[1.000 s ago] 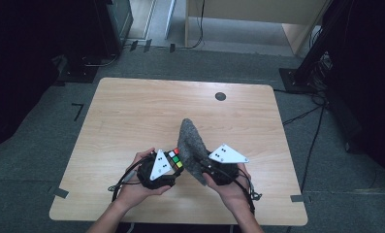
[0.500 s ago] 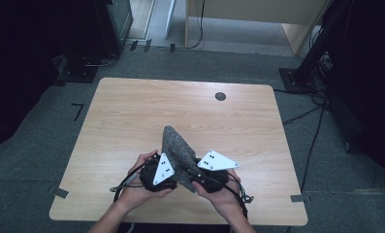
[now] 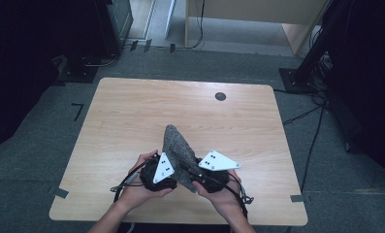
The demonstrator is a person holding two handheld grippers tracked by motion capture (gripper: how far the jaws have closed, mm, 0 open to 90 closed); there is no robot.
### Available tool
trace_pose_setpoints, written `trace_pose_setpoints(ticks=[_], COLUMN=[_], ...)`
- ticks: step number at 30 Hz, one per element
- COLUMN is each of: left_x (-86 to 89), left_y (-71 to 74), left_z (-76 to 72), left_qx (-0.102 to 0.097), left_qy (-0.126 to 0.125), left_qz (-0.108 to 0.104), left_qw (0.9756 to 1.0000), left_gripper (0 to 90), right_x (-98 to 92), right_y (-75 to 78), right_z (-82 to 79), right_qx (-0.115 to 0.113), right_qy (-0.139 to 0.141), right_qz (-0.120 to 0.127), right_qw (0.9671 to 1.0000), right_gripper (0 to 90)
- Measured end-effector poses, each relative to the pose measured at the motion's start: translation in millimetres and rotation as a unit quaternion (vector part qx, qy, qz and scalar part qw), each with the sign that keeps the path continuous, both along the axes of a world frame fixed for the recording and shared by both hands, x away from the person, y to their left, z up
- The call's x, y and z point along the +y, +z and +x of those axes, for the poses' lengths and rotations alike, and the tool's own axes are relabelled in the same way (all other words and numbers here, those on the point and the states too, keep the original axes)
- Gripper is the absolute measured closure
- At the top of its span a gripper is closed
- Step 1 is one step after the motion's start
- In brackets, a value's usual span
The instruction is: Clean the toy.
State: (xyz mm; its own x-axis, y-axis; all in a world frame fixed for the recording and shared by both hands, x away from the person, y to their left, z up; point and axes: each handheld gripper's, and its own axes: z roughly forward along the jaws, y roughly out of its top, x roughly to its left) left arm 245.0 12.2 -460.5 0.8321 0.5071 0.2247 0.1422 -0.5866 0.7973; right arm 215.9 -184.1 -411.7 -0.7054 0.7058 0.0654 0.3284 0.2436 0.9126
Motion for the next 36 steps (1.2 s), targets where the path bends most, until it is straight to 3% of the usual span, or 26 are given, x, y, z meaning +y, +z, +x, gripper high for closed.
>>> trace_pose_setpoints(ticks=[2,4,7,10,13,15,16,17,21,22,24,26,27,30,31,33,35,36], left_x=[0.3,0.6,3.2,4.9,5.8,4.7,3.3,2.8,1.2,0.8,1.9,2.9,4.5,4.7,4.7,4.1,3.7,3.7], left_y=[1.6,1.4,1.6,2.2,2.4,1.3,0.8,1.1,2.2,1.0,0.5,1.0,1.9,1.2,0.7,0.9,2.3,2.3], left_z=[-1.1,-1.6,0.5,1.5,2.6,2.5,1.4,0.6,-1.9,-2.1,-1.2,-0.4,1.6,2.8,2.9,1.7,0.4,0.4], left_qx=[0.002,-0.002,0.003,0.006,0.007,0.009,0.008,0.007,0.002,0.000,0.002,0.005,0.010,0.014,0.013,0.012,0.011,0.011], left_qy=[-0.005,-0.004,-0.004,-0.003,-0.002,-0.003,-0.005,-0.008,-0.014,-0.013,-0.013,-0.013,-0.011,-0.007,-0.006,-0.008,-0.010,-0.010], left_qz=[-0.011,-0.007,-0.015,-0.020,-0.021,-0.021,-0.020,-0.020,-0.016,-0.009,-0.012,-0.016,-0.022,-0.022,-0.020,-0.022,-0.024,-0.024], left_qw=[0.9999,1.0000,0.9999,0.9998,0.9998,0.9997,0.9998,0.9997,0.9998,0.9999,0.9998,0.9998,0.9996,0.9996,0.9997,0.9996,0.9996,0.9996], left_gripper=[34.4,34.4,34.4,34.4,34.4,34.4,34.4,34.4,34.4,34.4,34.4,34.4,34.4,34.4,34.4,34.4,34.4,34.4], right_x=[1.5,-2.4,-18.5,-27.1,-26.8,-19.9,-12.4,-10.2,-10.5,-19.8,-27.9,-31.9,-37.6,-35.2,-25.7,-15.1,-7.6,-7.6], right_y=[-2.1,-6.4,-8.8,-7.6,-4.2,-0.2,1.6,1.6,-5.0,-10.7,-13.5,-13.7,-11.4,-7.8,-4.3,-3.4,-5.1,-5.1], right_z=[1.1,5.4,13.2,15.0,12.7,8.1,5.2,4.8,9.4,15.0,18.3,19.4,20.4,18.6,14.1,9.3,7.2,7.2], right_qx=[0.002,0.010,0.013,0.020,0.019,0.017,0.022,0.020,0.019,0.031,0.029,0.031,0.048,0.052,0.043,0.032,0.023,0.023], right_qy=[0.000,-0.010,-0.063,-0.080,-0.068,-0.037,-0.007,-0.002,-0.013,-0.034,-0.071,-0.081,-0.084,-0.068,-0.039,-0.014,-0.009,-0.009], right_qz=[-0.006,0.002,-0.010,0.001,0.019,0.038,0.050,0.048,0.026,0.035,0.014,0.013,0.047,0.068,0.060,0.047,0.024,0.024], right_qw=[1.0000,0.9999,0.9979,0.9966,0.9973,0.9985,0.9985,0.9986,0.9994,0.9983,0.9970,0.9962,0.9942,0.9940,0.9965,0.9983,0.9994,0.9994], right_gripper=[70.9,70.9,71.1,70.9,70.6,70.1,69.8,69.8,69.7,69.9,70.2,70.2,70.2,70.1,69.6,69.1,68.4,68.4])
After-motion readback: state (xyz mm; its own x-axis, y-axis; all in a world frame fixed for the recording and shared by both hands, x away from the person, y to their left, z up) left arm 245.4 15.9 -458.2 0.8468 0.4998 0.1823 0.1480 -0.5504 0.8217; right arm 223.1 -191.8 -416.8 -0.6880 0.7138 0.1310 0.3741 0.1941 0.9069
